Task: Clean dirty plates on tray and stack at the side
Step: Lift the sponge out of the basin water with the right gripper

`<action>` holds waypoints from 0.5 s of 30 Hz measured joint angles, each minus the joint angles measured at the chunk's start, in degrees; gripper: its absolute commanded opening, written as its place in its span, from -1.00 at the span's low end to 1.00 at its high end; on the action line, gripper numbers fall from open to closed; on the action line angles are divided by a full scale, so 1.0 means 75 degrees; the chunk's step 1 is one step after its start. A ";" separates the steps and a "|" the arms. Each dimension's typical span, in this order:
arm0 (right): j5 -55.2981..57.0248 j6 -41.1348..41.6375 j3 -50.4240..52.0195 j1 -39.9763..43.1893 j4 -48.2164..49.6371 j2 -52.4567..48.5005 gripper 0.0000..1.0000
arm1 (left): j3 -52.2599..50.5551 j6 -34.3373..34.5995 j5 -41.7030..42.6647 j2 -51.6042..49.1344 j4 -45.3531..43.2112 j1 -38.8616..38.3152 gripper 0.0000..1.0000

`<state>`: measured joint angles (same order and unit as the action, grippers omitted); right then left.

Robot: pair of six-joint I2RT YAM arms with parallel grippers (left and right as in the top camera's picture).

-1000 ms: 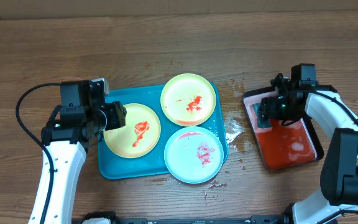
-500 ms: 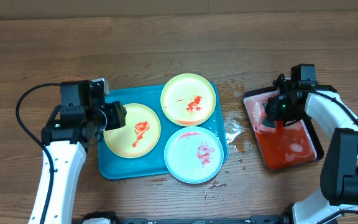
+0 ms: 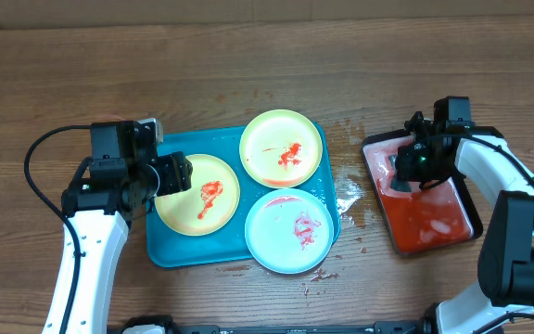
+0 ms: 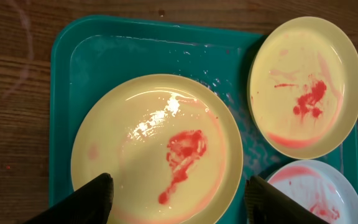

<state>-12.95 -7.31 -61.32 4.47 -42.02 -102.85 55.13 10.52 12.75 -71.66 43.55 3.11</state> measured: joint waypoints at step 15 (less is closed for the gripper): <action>0.0111 0.0152 -0.0938 0.0000 -0.1239 0.0554 -0.92 | 0.0000 0.0000 0.0009 0.0000 0.0082 0.0000 0.55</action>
<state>-12.12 -6.17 -68.36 4.47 -51.31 -98.70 55.13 10.52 12.82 -71.66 44.16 3.11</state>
